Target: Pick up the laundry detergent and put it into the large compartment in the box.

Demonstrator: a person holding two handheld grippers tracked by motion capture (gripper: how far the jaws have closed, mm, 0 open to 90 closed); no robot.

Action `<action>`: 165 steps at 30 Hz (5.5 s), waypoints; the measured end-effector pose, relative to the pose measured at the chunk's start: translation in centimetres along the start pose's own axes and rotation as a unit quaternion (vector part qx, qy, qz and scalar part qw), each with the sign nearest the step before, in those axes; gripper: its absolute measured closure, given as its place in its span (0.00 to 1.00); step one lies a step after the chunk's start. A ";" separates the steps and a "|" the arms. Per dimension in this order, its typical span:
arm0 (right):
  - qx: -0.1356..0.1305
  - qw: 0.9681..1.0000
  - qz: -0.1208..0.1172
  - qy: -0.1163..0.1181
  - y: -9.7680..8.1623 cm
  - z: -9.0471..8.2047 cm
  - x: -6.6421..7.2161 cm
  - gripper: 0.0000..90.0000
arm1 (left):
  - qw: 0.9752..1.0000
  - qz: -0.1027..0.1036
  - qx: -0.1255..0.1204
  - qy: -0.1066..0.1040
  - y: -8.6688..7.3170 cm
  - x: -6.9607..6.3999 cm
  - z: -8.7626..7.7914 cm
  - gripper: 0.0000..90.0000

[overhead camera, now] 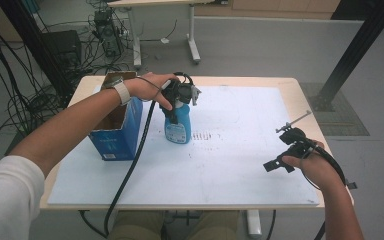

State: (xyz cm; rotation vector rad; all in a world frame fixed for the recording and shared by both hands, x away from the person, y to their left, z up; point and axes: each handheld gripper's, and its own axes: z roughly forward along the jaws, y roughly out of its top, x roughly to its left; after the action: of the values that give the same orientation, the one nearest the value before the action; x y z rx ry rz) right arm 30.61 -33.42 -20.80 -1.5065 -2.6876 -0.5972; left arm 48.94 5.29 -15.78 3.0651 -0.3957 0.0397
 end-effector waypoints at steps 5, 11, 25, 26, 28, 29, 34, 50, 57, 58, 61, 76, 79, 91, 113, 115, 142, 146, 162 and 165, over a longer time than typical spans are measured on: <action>0.000 1.000 0.000 0.000 -0.1 0.0 0.0 0.09 | 1.000 0.001 0.001 0.000 0.0 0.0 0.0 0.43; 0.000 1.000 0.001 -0.001 -0.1 0.0 0.0 0.09 | 1.000 -0.001 0.001 -0.001 0.0 0.1 0.0 0.43; -0.002 1.000 0.003 -0.001 -0.4 -0.1 0.0 0.09 | 1.000 -0.005 0.004 -0.001 0.2 0.0 0.0 0.43; -0.002 1.000 0.003 -0.001 -0.4 -0.1 0.0 0.09 | 1.000 -0.006 0.004 -0.001 0.2 0.0 0.0 0.43; -0.001 1.000 0.003 -0.001 -0.4 -0.2 0.0 0.09 | 1.000 -0.007 0.005 0.000 0.2 0.0 0.0 0.43; -0.001 1.000 0.003 -0.002 -0.4 -0.2 0.0 0.09 | 1.000 -0.007 0.005 0.000 0.2 0.0 0.0 0.43; -0.003 1.000 0.002 -0.002 -0.5 -0.3 0.1 0.09 | 1.000 -0.015 0.006 0.001 0.3 -0.1 -0.1 0.43; -0.008 1.000 -0.010 -0.008 -0.4 -0.9 1.0 0.09 | 0.994 -0.108 -0.007 0.018 -0.5 -2.1 -4.0 0.43; -0.013 1.000 -0.016 -0.012 -0.7 -1.4 1.7 0.09 | 0.985 -0.170 -0.014 0.021 -1.0 -3.0 -5.9 0.43; -0.012 1.000 -0.015 -0.014 -0.8 -1.5 1.8 0.09 | 0.983 -0.179 -0.014 0.022 -1.0 -3.2 -6.3 0.43; -0.014 1.000 -0.018 -0.015 -1.0 -1.7 2.1 0.09 | 0.980 -0.197 -0.011 0.024 -1.0 -3.8 -7.1 0.43; -0.019 0.999 -0.034 -0.020 -0.6 -2.0 3.1 0.09 | 0.939 -0.343 -0.015 0.030 -1.4 -4.8 -11.0 0.43; -0.020 0.999 -0.037 -0.020 -0.4 -2.1 3.2 0.09 | 0.931 -0.363 -0.022 0.028 -1.8 -4.9 -11.7 0.43; -0.020 0.998 -0.048 -0.023 0.5 -2.2 3.4 0.09 | 0.894 -0.447 -0.014 0.028 -3.2 -4.9 -15.1 0.43; -0.032 0.996 -0.082 -0.014 2.1 -2.3 3.5 0.09 | 0.804 -0.595 -0.005 0.023 -6.6 -5.6 -20.8 0.43; -0.034 0.996 -0.087 -0.012 2.3 -2.2 3.4 0.09 | 0.793 -0.609 -0.013 0.024 -7.2 -5.9 -21.2 0.43; -0.045 0.990 -0.135 0.007 5.6 -1.6 3.0 0.09 | 0.698 -0.715 -0.014 0.017 -12.1 -7.8 -22.9 0.43; -0.044 0.990 -0.136 0.010 5.8 -1.3 2.8 0.09 | 0.686 -0.728 -0.015 0.017 -12.7 -8.0 -22.9 0.43; -0.043 0.989 -0.142 0.015 6.4 -0.8 2.6 0.09 | 0.659 -0.752 -0.013 0.014 -14.3 -8.0 -22.1 0.43; -0.043 0.989 -0.142 0.016 6.4 -0.7 2.6 0.09 | 0.656 -0.754 -0.013 0.015 -14.3 -8.1 -22.1 0.43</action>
State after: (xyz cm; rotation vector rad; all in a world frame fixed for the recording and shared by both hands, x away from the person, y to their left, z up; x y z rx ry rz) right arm 34.40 -28.55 -17.58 -1.1236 -2.9093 -0.7474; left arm 44.35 22.31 5.39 2.2860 2.0322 0.0064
